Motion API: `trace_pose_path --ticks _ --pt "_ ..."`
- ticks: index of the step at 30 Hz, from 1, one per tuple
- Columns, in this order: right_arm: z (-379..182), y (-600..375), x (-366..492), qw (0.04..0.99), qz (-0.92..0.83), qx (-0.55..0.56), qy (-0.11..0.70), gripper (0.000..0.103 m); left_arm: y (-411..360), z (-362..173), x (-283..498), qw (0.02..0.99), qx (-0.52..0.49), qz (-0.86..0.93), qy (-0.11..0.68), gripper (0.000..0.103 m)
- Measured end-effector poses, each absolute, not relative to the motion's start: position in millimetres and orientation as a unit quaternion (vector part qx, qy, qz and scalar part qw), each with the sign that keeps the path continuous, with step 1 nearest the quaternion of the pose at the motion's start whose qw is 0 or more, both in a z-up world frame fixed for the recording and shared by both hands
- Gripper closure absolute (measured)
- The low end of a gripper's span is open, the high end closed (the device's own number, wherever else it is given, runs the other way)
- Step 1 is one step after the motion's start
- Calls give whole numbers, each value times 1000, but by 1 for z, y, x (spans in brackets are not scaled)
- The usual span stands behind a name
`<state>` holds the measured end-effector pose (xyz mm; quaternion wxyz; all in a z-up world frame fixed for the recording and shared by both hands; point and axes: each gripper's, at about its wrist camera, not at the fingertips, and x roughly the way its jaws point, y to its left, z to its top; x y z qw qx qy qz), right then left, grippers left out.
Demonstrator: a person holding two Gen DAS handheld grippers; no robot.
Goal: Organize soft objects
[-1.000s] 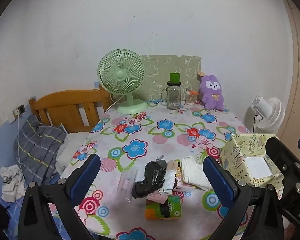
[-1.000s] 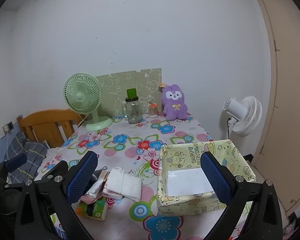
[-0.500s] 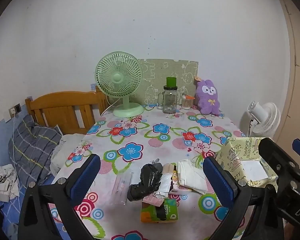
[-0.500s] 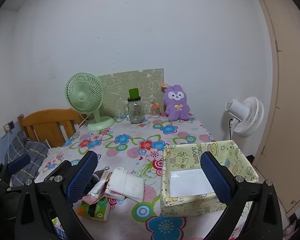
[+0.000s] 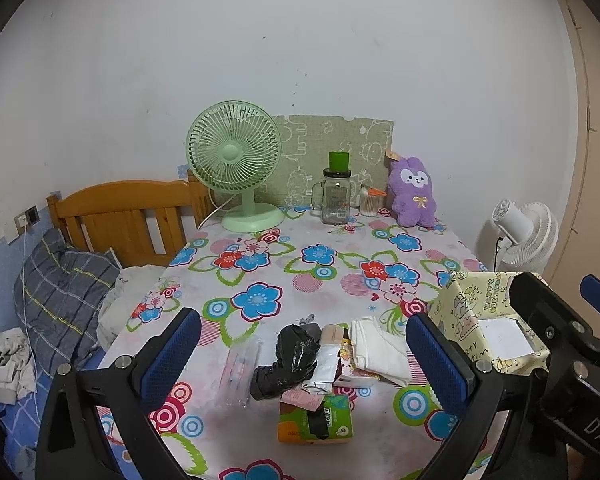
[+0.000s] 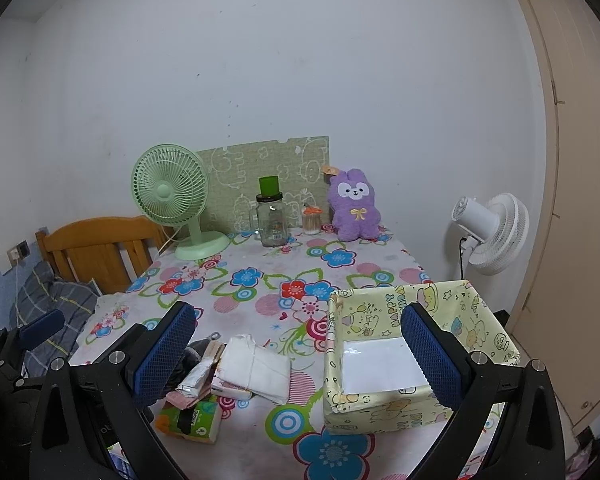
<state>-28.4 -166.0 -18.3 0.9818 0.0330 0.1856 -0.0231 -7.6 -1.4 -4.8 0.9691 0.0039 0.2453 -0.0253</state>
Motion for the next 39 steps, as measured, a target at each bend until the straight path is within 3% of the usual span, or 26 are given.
trace_pose_path --ticks 39 --pt "-15 -162 -30 982 -23 33 182 0 1 -4 -7 971 0 -32 235 2"
